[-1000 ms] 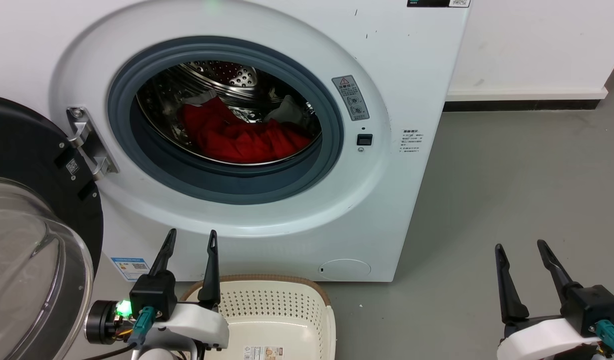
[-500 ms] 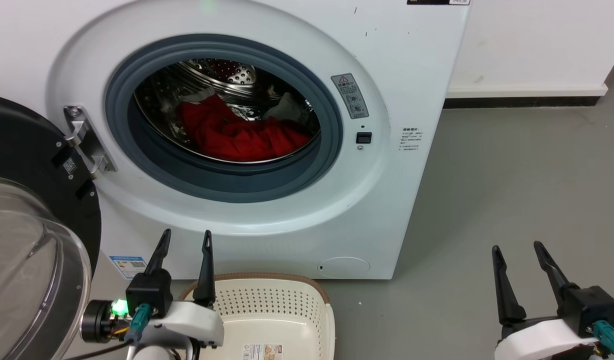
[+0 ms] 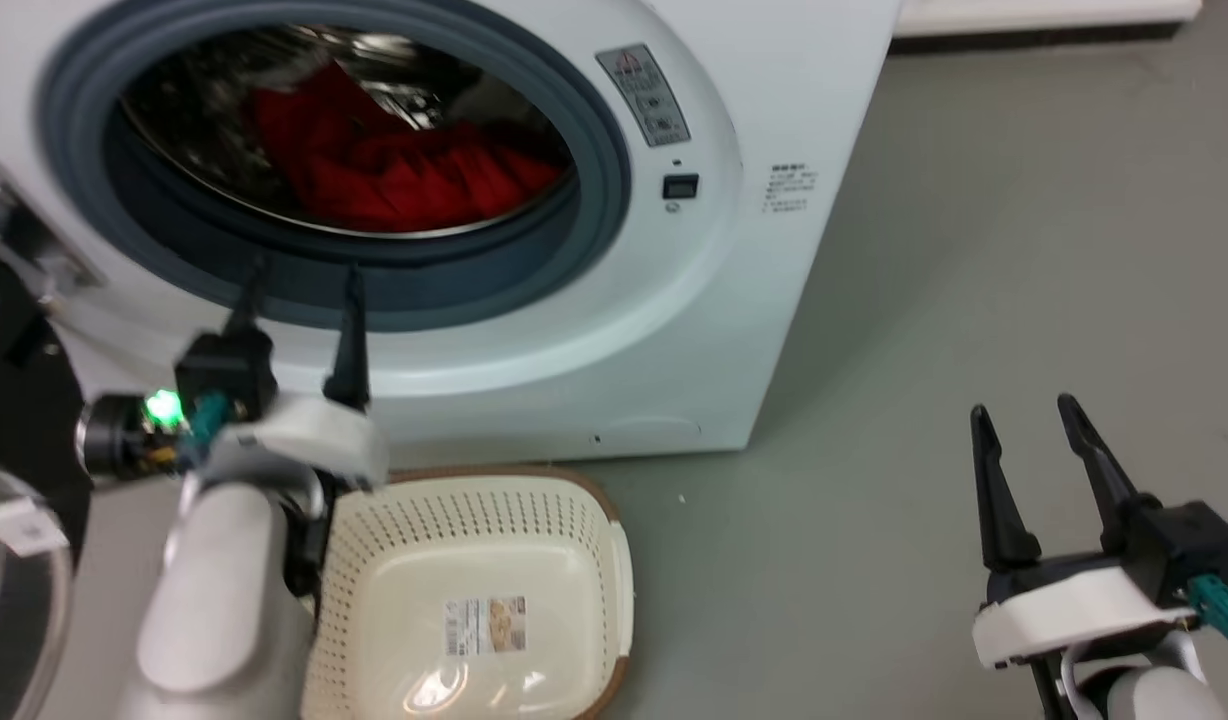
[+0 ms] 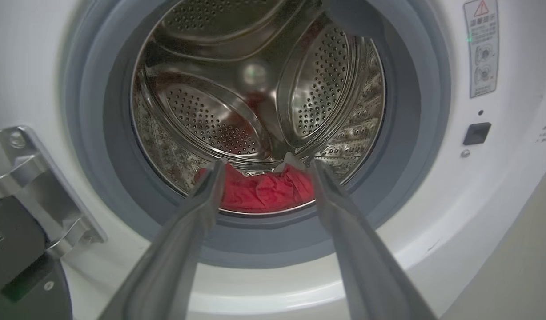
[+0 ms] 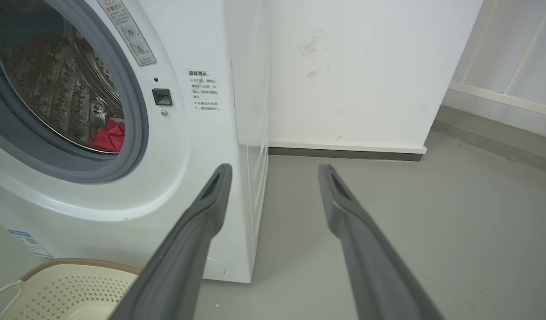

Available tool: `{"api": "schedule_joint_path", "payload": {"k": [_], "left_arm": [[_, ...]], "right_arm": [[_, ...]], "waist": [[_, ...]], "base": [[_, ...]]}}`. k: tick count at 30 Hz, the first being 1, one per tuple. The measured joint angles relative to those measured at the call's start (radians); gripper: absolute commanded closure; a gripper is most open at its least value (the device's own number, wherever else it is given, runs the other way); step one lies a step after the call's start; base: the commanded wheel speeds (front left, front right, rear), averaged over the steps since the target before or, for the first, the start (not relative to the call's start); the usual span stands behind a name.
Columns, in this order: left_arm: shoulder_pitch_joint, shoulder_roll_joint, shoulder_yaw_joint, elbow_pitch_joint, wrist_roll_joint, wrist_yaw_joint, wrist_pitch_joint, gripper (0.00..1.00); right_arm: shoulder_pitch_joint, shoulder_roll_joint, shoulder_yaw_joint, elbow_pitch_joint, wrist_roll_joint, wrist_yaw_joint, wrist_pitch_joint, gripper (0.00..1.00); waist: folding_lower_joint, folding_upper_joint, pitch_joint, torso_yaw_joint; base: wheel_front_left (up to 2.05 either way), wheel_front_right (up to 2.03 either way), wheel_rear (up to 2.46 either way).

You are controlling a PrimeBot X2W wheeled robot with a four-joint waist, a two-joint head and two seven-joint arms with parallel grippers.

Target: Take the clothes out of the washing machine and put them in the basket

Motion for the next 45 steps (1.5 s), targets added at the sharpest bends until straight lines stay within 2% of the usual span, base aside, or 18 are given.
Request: {"api": "schedule_joint_path", "payload": {"k": [17,31,45], "left_arm": [[-0.442,0.237,0.020,0.123,0.018,-0.058,0.261,0.00],[-0.757,0.417,-0.023,0.244,0.021,-0.095,0.468,0.00],[-0.906,0.531,-0.124,0.338,0.008,-0.104,0.726,0.00]], "right_arm": [[-0.193,-0.001,0.090,0.114,0.097,0.000,-0.092,0.00],[-0.244,-0.001,0.163,0.118,0.169,0.000,-0.100,0.00],[-0.260,0.000,0.223,0.102,0.215,0.000,-0.100,0.00]], "waist": [[0.0002,0.0000,0.331,-0.172],[0.0001,0.0000,0.497,-0.310],[0.0001,0.0000,0.588,-0.389]], "base": [[0.00,0.00,0.00],[0.00,0.00,0.00],[0.00,0.00,0.00]]}}
